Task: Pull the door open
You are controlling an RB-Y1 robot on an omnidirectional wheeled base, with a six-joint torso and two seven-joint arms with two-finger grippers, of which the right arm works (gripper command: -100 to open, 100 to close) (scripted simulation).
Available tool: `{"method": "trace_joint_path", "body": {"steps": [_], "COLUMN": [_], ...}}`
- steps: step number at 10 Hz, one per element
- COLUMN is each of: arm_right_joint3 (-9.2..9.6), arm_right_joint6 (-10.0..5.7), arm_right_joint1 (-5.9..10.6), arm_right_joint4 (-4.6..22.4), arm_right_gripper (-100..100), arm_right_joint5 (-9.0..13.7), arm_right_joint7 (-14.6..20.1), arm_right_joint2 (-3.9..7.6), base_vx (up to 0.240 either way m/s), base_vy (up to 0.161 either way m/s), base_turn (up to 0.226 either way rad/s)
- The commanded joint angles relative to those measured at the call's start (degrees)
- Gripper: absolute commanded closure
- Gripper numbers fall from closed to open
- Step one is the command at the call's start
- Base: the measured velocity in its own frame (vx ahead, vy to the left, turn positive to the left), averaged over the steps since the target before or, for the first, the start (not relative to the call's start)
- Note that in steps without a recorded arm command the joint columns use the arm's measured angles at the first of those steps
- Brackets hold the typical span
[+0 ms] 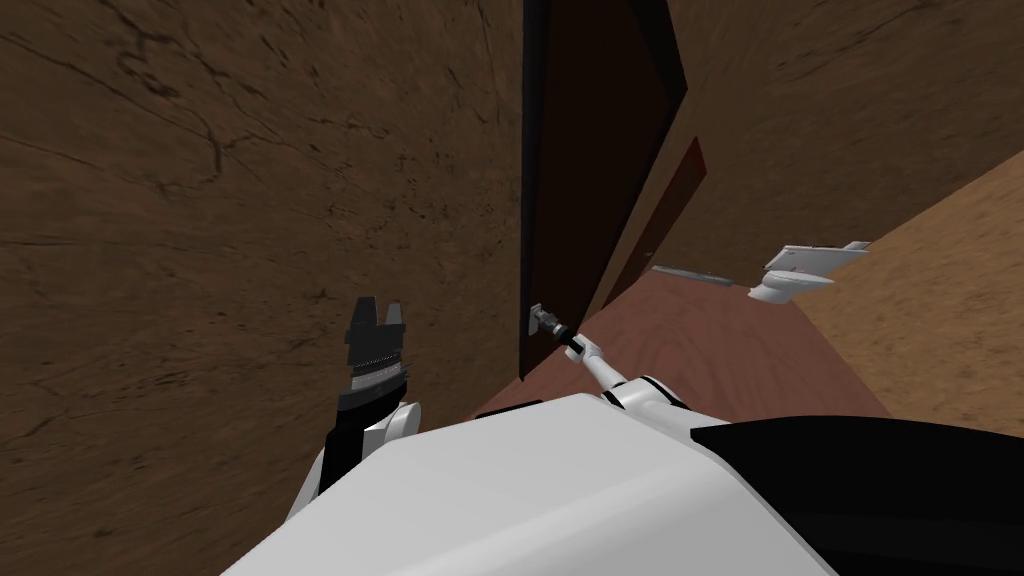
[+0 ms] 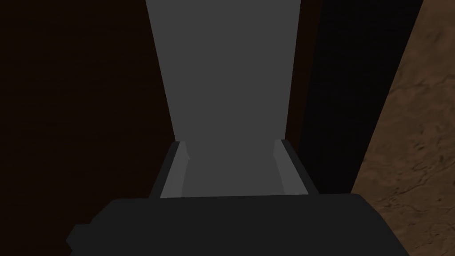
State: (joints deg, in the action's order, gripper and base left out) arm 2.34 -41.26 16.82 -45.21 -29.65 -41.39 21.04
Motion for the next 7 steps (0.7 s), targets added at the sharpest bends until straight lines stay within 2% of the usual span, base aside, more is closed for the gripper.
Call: {"method": "trace_joint_path", "body": {"steps": [1, 3, 7], "arm_right_joint3": [0.07, 0.12, 0.29], "arm_right_joint6": [0.21, 0.41, 1.06], "arm_right_joint1": [0.02, 0.05, 0.18], "arm_right_joint4": [-0.2, -0.2, -0.1], "arm_right_gripper": [100, 100, 100], "arm_right_joint5": [1.3, 2.5, 6.5], "arm_right_joint7": [1.9, 3.6, 9.2], "arm_right_joint2": [-0.05, -0.08, -0.20], "base_vx": [-0.049, -0.052, -0.064], "base_vy": [-0.077, -0.072, -0.079], "base_turn": [0.124, 0.096, 0.122]}}
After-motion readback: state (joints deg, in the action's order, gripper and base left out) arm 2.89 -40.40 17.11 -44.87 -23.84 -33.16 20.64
